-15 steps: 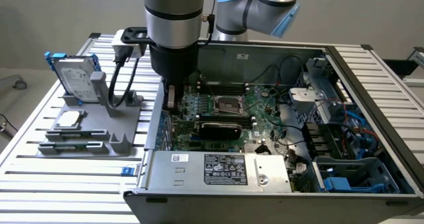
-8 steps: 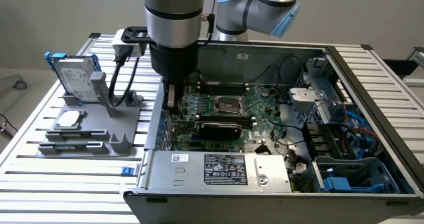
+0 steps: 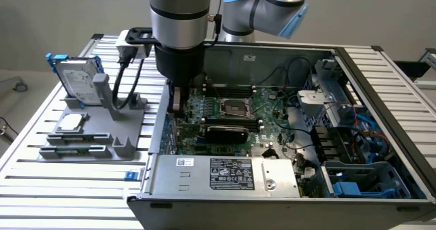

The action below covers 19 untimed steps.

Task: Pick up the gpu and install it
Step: 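Press down on the gpu until it lock into place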

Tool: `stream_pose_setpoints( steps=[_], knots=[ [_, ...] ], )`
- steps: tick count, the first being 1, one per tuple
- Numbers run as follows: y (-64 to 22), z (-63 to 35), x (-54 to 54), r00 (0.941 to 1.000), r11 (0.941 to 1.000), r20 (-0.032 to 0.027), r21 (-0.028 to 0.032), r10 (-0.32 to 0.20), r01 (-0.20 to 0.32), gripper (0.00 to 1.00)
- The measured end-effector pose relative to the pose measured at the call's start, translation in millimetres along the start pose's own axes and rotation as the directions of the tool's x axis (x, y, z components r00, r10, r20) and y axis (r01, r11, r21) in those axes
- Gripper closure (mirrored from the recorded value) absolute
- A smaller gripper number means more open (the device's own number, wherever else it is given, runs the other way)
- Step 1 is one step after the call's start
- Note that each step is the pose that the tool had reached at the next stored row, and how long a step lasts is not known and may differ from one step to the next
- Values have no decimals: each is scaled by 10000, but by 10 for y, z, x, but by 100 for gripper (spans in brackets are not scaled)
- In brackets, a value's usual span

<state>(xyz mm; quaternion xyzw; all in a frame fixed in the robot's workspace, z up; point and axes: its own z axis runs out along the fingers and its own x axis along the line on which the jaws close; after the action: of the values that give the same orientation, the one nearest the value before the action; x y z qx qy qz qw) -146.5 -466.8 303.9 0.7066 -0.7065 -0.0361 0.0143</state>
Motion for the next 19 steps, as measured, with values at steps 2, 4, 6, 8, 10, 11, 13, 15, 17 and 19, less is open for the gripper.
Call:
stream_pose_setpoints(
  steps=[2,4,6,8,10,11,13,15,17,19],
  knots=[
    [1,-2,10,10000,10000,-48,-2,4,-4,89],
    [1,-1,23,9999,10000,-124,-1,10,-10,89],
    [1,-2,35,9998,10000,-211,-1,16,-16,89],
    [1,2,43,9996,10000,-270,-2,20,-20,89],
    [1,15,48,9996,10000,-277,-1,20,-20,89],
    [0,26,49,9996,10000,-278,0,18,-18,89],
    [2,45,50,9996,10000,-275,0,18,-18,89],
    [4,45,50,9996,10000,-278,-18,20,-21,89],
    [6,46,50,9996,10000,-276,-48,25,-27,89],
    [5,47,50,9996,10000,-274,-52,35,-37,89]
  ],
)
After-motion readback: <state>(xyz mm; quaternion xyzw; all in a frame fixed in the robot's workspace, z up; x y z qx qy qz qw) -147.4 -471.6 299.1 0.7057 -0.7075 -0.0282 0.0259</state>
